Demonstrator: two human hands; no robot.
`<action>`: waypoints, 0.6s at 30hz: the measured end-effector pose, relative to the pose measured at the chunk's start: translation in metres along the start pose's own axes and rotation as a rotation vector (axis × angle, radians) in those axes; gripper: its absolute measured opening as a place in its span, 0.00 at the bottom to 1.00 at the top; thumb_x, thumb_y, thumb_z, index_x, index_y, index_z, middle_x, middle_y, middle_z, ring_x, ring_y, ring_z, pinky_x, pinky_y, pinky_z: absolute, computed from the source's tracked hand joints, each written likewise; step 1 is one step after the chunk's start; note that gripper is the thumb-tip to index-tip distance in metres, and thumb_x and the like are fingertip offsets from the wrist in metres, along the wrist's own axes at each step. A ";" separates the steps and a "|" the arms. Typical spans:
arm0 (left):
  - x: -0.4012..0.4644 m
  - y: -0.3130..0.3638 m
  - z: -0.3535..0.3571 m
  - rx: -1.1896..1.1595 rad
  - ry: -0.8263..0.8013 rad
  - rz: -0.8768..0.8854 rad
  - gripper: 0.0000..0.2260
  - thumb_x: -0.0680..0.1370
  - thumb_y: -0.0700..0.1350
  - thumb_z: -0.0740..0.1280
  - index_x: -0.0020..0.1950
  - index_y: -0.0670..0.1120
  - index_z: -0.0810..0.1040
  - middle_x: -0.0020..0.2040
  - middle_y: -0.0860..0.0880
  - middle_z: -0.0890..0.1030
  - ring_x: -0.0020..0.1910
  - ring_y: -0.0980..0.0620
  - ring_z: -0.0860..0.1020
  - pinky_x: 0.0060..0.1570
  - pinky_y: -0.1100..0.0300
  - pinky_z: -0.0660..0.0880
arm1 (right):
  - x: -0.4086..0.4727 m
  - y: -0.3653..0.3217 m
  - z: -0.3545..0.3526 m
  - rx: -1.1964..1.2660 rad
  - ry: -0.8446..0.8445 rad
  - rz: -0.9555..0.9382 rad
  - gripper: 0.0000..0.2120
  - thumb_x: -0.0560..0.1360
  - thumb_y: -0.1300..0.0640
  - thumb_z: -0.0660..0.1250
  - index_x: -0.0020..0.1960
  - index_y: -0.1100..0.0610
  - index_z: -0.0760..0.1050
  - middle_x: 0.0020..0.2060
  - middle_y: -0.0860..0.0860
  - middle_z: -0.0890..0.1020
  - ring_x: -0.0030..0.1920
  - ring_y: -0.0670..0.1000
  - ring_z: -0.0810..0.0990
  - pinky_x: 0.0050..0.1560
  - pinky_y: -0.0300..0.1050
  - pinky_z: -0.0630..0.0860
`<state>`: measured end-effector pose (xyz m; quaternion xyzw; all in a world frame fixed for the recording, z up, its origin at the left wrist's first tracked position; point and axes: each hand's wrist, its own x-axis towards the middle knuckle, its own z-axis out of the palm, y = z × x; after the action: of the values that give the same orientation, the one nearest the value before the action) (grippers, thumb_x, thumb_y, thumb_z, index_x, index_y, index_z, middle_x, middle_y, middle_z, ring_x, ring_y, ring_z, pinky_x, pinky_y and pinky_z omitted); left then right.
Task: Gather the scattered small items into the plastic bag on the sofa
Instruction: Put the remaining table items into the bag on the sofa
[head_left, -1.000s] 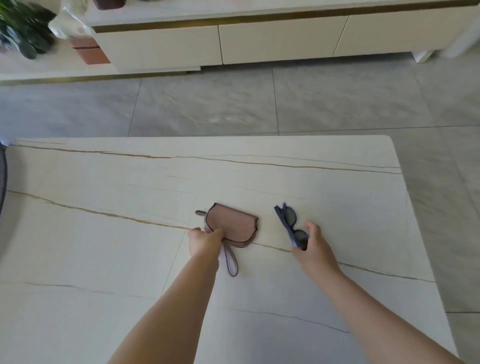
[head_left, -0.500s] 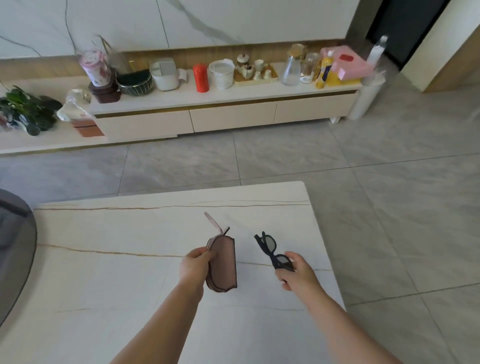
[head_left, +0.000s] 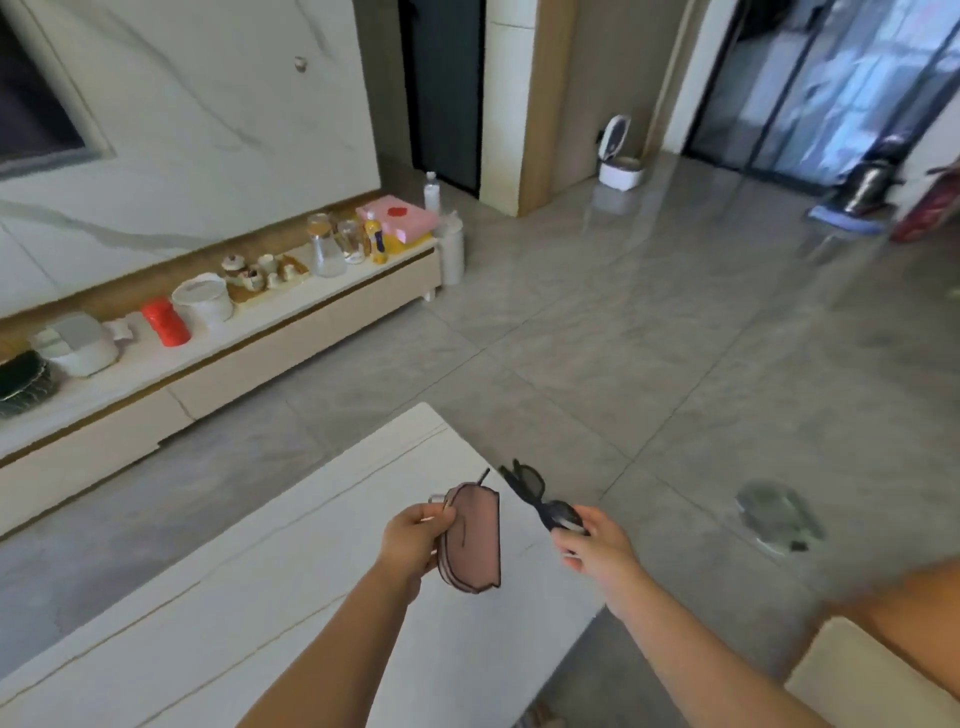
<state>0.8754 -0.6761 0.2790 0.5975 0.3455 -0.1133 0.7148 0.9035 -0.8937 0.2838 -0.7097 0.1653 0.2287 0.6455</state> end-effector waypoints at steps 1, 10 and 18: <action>-0.006 0.003 0.009 0.035 -0.042 0.007 0.02 0.76 0.40 0.69 0.46 0.42 0.78 0.42 0.45 0.80 0.38 0.49 0.76 0.37 0.60 0.74 | -0.012 -0.001 -0.011 0.037 0.043 -0.001 0.09 0.72 0.72 0.65 0.47 0.60 0.75 0.34 0.54 0.73 0.32 0.48 0.69 0.33 0.39 0.66; -0.048 0.011 0.115 0.284 -0.364 0.044 0.02 0.78 0.40 0.67 0.46 0.44 0.78 0.42 0.46 0.79 0.38 0.51 0.76 0.36 0.60 0.74 | -0.095 0.023 -0.118 0.315 0.456 -0.025 0.10 0.74 0.67 0.67 0.47 0.53 0.72 0.40 0.50 0.78 0.38 0.46 0.77 0.41 0.39 0.76; -0.090 -0.019 0.245 0.479 -0.643 0.049 0.01 0.78 0.40 0.67 0.47 0.44 0.77 0.42 0.45 0.79 0.36 0.51 0.75 0.36 0.60 0.72 | -0.160 0.074 -0.220 0.466 0.718 -0.005 0.11 0.74 0.68 0.66 0.57 0.62 0.76 0.45 0.63 0.79 0.44 0.54 0.80 0.49 0.50 0.78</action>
<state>0.8862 -0.9320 0.3330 0.6895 0.0537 -0.3545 0.6293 0.7545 -1.1303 0.3217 -0.5798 0.4251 -0.0779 0.6907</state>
